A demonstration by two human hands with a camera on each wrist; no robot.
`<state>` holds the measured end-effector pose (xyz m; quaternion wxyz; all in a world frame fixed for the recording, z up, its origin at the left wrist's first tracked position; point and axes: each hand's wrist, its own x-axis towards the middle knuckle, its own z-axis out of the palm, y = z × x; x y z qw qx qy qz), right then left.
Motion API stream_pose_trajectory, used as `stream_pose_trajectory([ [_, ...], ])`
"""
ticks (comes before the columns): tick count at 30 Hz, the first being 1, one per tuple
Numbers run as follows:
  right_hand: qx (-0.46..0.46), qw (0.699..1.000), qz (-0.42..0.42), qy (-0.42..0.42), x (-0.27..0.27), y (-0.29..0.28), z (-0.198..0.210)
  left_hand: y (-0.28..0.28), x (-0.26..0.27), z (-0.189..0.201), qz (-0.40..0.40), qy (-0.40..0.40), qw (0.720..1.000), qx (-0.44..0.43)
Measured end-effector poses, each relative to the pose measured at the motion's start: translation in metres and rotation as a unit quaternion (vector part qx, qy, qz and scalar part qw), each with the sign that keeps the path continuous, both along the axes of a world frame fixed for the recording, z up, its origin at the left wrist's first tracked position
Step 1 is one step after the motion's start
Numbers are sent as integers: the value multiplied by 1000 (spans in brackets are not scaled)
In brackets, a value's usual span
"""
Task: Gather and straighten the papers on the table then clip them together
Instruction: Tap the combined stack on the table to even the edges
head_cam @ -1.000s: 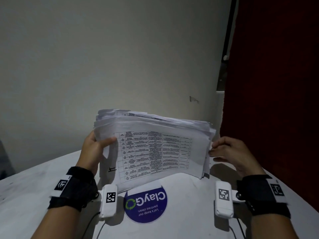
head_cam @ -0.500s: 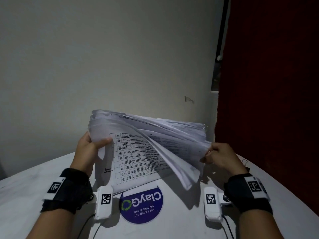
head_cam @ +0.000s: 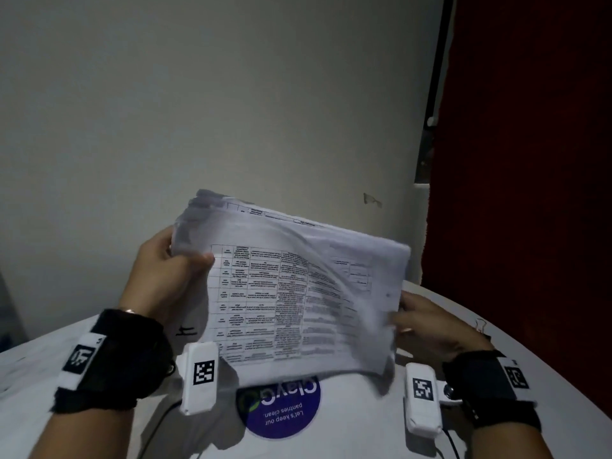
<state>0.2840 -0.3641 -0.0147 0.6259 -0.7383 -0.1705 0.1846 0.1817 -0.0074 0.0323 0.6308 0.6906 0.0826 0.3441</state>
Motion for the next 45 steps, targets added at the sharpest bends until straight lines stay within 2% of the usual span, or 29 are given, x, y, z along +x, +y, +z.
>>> stream_pose_trajectory([
  [3, 115, 992, 1, 46, 6, -1, 0, 3, -7, 6, -7, 12, 1000, -7],
  [6, 271, 947, 67, 156, -5, -3, 14, 2, -6, 3, 2, 15, 1000, -16],
  [7, 292, 940, 82, 157, -9, -3, 18, 1, -4, 2, 7, 13, 1000, -18],
  [9, 252, 960, 92, 84, -11, -1, 19, -1, -3, 1, 15, 5, 1000, -19],
  [11, 177, 984, 31, -13, -9, 7, 18, -9, -4, 2, 6, -17, 1000, -18],
  [12, 169, 985, -16, -45, -7, 13, 18, -14, -5, 3, 1, -32, 999, -19],
  [15, 207, 960, -157, -103, -3, 32, 23, -25, -5, 7, -15, -81, 996, -13],
  [17, 217, 946, -209, -123, 0, 37, 26, -25, -2, 5, -23, -108, 994, -11],
  [21, 210, 945, -211, -133, 0, 33, 29, -20, 6, -9, -40, -92, 995, -16],
  [24, 194, 947, -207, -149, -3, 36, 29, -18, 9, -16, -5, -80, 996, 25],
  [26, 189, 945, -216, -159, -3, 39, 29, -19, 6, -14, 49, -101, 989, 93],
  [28, 187, 944, -219, -162, -2, 41, 29, -22, 2, -12, 92, -120, 965, 214],
  [30, 189, 944, -217, -161, -2, 42, 28, -24, 1, -10, 110, -97, 939, 311],
  [33, 187, 945, -216, -160, -1, 41, 28, -23, 1, -11, 139, -44, 912, 384],
  [36, 185, 947, -213, -157, -1, 41, 28, -21, 1, -11, 168, -45, 913, 370],
  [45, 188, 946, -211, -157, -2, 43, 29, -13, 1, -12, 148, -29, 921, 358],
])
